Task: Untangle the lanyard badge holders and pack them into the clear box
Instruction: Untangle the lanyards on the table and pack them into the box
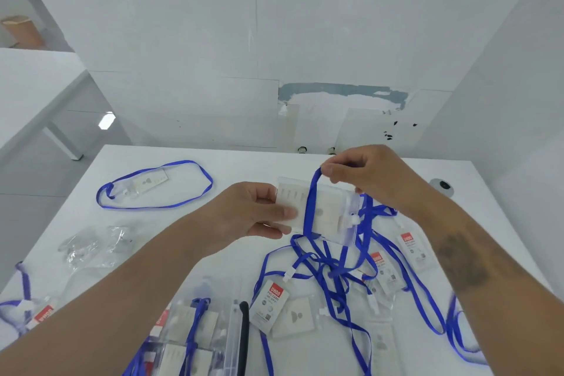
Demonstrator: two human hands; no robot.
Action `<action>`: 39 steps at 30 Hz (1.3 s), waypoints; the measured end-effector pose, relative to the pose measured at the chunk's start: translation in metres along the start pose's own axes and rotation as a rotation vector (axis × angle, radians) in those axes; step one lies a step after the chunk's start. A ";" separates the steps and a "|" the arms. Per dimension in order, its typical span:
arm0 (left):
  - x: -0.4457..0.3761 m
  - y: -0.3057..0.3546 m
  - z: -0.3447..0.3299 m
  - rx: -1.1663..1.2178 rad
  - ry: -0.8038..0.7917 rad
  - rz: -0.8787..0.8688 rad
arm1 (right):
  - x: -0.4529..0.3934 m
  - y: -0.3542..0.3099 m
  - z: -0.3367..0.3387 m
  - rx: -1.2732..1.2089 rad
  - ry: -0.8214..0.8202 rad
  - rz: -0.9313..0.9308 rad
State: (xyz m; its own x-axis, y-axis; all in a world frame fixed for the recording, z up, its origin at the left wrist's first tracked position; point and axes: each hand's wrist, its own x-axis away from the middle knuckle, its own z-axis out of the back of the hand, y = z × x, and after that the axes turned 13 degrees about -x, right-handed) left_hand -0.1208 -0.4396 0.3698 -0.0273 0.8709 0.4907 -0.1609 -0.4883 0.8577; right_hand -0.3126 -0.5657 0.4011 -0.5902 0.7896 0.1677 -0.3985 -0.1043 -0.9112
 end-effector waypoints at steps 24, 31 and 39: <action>-0.014 -0.028 -0.008 -0.091 0.131 0.098 | 0.027 0.002 -0.021 0.229 0.029 0.143; 0.005 -0.023 -0.006 0.241 -0.075 0.063 | 0.013 0.044 -0.039 -0.360 0.055 -0.138; 0.018 -0.056 0.001 0.274 0.282 0.206 | 0.084 0.048 -0.116 0.262 -0.213 -0.074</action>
State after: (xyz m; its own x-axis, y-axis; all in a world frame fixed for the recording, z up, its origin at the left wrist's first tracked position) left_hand -0.1110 -0.3968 0.3310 -0.3053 0.7166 0.6271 0.1423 -0.6168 0.7741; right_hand -0.3001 -0.4341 0.3276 -0.6748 0.6602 0.3298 -0.5963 -0.2245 -0.7708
